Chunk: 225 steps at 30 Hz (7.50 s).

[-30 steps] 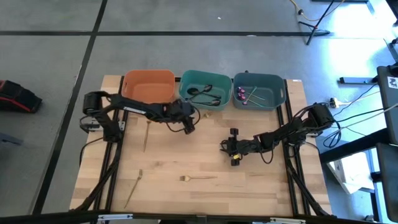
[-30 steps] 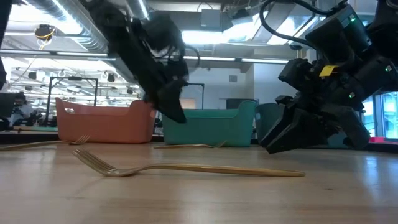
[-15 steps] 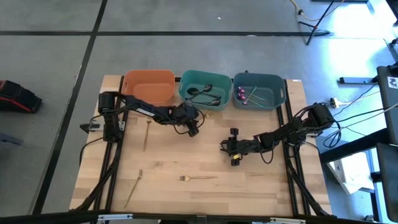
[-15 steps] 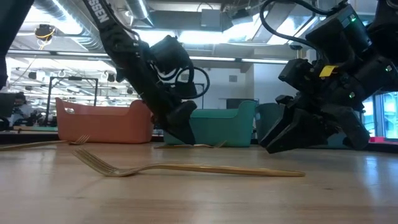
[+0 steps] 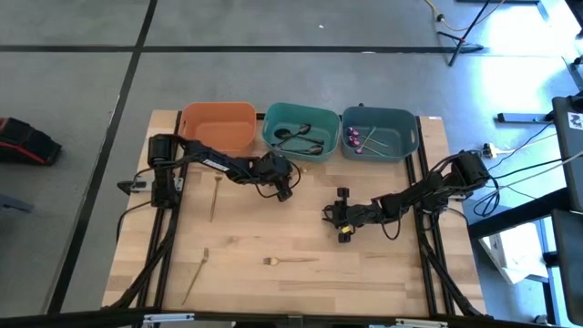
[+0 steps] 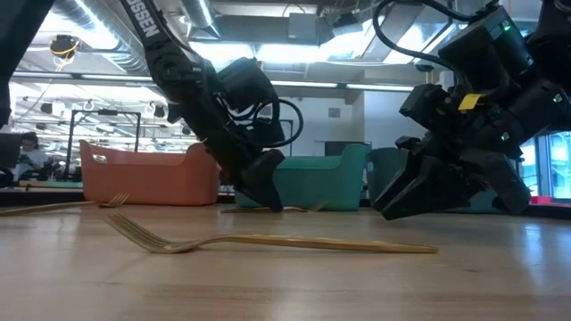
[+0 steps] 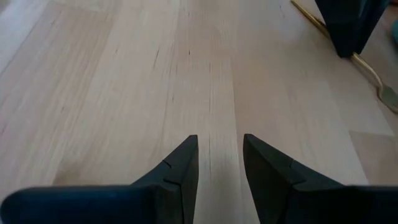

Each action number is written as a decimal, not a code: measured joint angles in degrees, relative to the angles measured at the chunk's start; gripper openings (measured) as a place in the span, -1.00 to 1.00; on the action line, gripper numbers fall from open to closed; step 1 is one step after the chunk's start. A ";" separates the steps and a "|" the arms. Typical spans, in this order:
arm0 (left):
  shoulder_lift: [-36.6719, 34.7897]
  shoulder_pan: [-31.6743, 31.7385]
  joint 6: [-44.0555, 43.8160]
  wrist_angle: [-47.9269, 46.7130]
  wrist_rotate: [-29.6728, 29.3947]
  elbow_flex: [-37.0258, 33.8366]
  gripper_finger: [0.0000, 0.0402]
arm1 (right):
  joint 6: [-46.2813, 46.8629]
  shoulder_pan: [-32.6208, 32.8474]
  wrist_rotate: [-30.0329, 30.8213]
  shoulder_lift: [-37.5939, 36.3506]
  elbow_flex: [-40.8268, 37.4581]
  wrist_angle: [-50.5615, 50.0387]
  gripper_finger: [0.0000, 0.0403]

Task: Sort silverware by color (type)
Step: Put the gold fork into the orange bin

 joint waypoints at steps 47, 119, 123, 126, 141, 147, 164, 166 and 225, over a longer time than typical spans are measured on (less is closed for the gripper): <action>-46.66 -7.63 -0.13 -32.54 -22.65 -8.14 -0.89 | -0.14 0.02 2.64 0.00 0.00 2.55 -0.42; -60.40 18.47 -7.28 -39.45 -2.88 -20.46 -0.38 | -3.09 0.02 -0.13 0.00 0.02 4.40 -0.42; -60.42 15.33 -16.06 -46.96 2.16 -20.46 -0.38 | -3.40 0.02 -0.05 0.00 0.02 4.47 -0.42; -59.54 13.52 -21.04 -51.65 4.26 -20.46 -0.38 | -4.57 0.02 0.00 0.00 0.02 5.17 -0.42; -49.28 7.81 -34.85 -59.32 6.97 -20.46 -0.38 | -6.11 0.02 -0.03 0.00 0.02 6.92 -0.42; -43.88 6.72 -34.88 -56.62 7.49 -20.46 -0.38 | -6.30 0.01 -0.04 0.00 0.02 7.27 -0.42; -35.28 6.54 -34.48 -53.55 7.89 -20.20 -0.62 | -7.59 0.00 2.32 0.00 0.02 7.86 -0.42; -35.28 6.51 -33.88 -53.40 7.89 -20.22 -0.70 | -7.77 0.00 3.04 0.00 0.02 8.84 -0.42; -38.13 26.58 28.59 -49.16 -12.08 1.09 -0.91 | -9.08 0.00 3.61 0.00 0.28 8.62 -0.42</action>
